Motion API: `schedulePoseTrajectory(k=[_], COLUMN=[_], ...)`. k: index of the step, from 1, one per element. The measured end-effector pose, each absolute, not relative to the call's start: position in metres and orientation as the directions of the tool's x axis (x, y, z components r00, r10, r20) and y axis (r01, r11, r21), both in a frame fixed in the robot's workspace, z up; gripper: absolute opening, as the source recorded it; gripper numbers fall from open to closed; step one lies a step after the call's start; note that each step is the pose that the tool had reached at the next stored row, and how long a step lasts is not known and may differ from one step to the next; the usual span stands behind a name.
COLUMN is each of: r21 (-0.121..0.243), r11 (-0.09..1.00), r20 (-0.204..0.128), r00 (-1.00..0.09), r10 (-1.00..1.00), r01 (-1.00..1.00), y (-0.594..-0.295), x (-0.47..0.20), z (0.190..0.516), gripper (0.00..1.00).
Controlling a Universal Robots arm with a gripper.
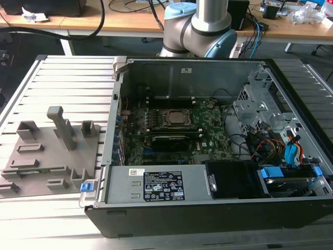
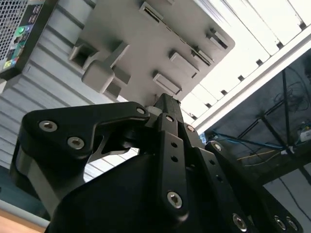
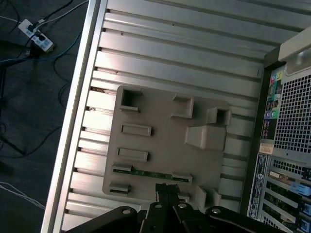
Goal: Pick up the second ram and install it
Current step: 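Pick up the second ram and move it above second insertion slot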
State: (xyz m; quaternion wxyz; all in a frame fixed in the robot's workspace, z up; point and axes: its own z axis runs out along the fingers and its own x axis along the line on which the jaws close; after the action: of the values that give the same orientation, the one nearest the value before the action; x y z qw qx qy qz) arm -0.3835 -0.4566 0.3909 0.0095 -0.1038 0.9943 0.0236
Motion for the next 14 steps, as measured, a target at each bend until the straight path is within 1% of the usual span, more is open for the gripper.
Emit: schedulePoseTrajectory(k=[14], r21=[0.045], r11=[0.906], r20=[-0.024], r00=[-0.907], r10=[-0.42], r01=[-0.421], y=[-0.4567], x=[-0.3835], z=[0.391], gripper=[0.11])
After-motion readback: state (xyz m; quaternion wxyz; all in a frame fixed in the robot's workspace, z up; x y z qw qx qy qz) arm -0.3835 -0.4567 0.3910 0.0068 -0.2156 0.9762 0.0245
